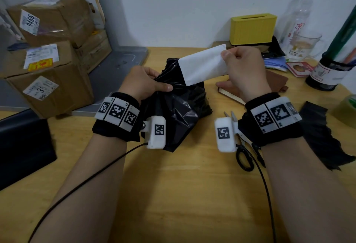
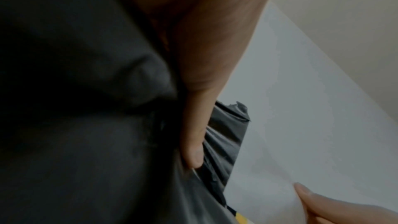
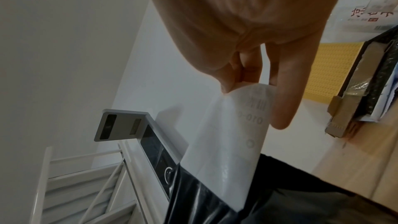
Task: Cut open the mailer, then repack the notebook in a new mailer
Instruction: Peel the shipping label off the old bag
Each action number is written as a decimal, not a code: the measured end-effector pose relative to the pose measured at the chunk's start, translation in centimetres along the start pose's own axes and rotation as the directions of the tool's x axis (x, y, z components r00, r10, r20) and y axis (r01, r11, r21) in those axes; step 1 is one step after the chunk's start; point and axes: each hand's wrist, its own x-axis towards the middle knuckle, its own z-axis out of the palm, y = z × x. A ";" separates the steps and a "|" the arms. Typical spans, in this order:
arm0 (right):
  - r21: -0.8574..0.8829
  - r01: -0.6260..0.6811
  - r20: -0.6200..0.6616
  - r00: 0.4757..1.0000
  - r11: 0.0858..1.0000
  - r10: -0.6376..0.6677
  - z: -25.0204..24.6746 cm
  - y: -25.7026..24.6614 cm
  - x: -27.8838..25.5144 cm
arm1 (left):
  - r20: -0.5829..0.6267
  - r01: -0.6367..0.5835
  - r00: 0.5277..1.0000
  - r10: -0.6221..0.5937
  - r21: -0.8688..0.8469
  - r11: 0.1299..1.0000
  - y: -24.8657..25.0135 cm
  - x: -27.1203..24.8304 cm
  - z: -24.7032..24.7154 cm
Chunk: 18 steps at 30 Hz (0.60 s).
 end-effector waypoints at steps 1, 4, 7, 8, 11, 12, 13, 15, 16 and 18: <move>0.000 0.012 -0.012 1.000 1.000 -0.012 0.0 0.0 0.0 | -0.004 -0.019 1.000 0.019 0.000 1.000 0.0 0.1 0.0; -0.006 0.069 -0.054 0.996 0.998 -0.069 0.0 0.0 0.3 | -0.023 -0.088 0.996 0.088 -0.028 0.996 0.1 0.2 0.2; -0.003 0.121 -0.044 0.992 0.993 -0.121 0.2 -0.3 0.3 | -0.121 -0.189 0.974 0.192 0.032 0.981 0.8 0.1 0.2; -0.024 0.146 -0.038 0.988 0.989 -0.147 0.4 -0.3 0.3 | -0.137 -0.218 0.965 0.225 0.064 0.974 1.0 -0.1 0.4; -0.049 0.185 0.003 0.983 0.982 -0.185 1.0 -0.7 -0.2 | -0.025 -0.202 0.979 0.203 0.036 0.979 1.6 -0.8 1.4; -0.058 0.201 0.015 0.980 0.978 -0.201 1.2 -0.8 -0.4 | 0.020 -0.181 0.983 0.180 0.049 0.982 1.6 -1.0 1.9; -0.058 0.217 0.031 0.976 0.974 -0.215 1.4 -1.0 -0.6 | 0.062 -0.167 0.985 0.162 0.084 0.982 1.5 -1.1 2.4; -0.025 0.237 0.065 0.970 0.971 -0.235 1.5 -1.3 -0.9 | 0.140 -0.156 0.981 0.136 0.145 0.977 1.3 -1.4 3.2; 0.011 0.232 0.086 0.969 0.973 -0.232 1.6 -1.4 -1.0 | 0.177 -0.152 0.976 0.124 0.155 0.976 1.1 -1.5 3.6; 0.068 0.202 0.131 0.969 0.977 -0.210 1.6 -1.8 -1.4 | 0.231 -0.146 0.967 0.112 0.136 0.980 0.9 -1.7 4.2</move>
